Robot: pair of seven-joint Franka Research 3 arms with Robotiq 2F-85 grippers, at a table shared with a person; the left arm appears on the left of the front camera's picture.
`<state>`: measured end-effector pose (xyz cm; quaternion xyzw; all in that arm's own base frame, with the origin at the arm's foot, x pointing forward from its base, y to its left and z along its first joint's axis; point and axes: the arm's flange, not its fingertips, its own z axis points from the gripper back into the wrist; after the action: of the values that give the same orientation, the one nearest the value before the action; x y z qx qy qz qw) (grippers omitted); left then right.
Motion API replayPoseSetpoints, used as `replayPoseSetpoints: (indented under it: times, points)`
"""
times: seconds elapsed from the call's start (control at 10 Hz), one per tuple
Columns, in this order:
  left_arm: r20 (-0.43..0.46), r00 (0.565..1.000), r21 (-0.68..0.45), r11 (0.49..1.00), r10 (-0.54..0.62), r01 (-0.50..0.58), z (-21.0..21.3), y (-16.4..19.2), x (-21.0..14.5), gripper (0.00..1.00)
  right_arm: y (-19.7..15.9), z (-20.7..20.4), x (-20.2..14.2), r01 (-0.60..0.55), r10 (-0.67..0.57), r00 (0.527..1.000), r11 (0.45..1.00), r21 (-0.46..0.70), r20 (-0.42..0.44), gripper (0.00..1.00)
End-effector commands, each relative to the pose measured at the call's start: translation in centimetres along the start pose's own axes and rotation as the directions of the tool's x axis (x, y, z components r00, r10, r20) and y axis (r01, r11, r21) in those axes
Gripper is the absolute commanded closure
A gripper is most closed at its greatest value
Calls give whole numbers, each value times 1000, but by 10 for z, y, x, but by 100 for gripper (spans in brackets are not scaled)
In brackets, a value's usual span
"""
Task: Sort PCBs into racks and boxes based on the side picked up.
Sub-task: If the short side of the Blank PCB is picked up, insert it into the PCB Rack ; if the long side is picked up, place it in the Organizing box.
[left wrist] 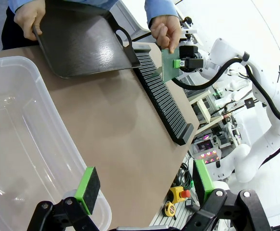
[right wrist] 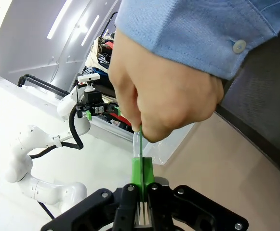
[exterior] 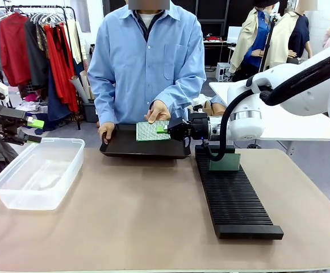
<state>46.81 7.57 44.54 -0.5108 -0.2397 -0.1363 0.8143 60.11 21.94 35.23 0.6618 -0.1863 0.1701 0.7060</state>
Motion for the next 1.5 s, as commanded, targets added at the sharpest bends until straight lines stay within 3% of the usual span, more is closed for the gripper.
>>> replayPoseSetpoints:
  times: [0.0, 0.8, 1.4]
  points:
    - [-1, 1000, -2, 1000, 0, 0, 1, -2, 1, 0, 2, -2, 1, 0, 0, 1000, 1000, 5, 7, 100]
    - [-1, 1000, -2, 1000, 0, 0, 1, -2, 1, 0, 0, 0, 0, 0, 0, 1000, 1000, 0, 0, 100]
    - [-1, 1000, -2, 1000, 0, 0, 1, -2, 1, 0, 12, 21, 7, 34, -38, 997, 997, 68, 69, 100]
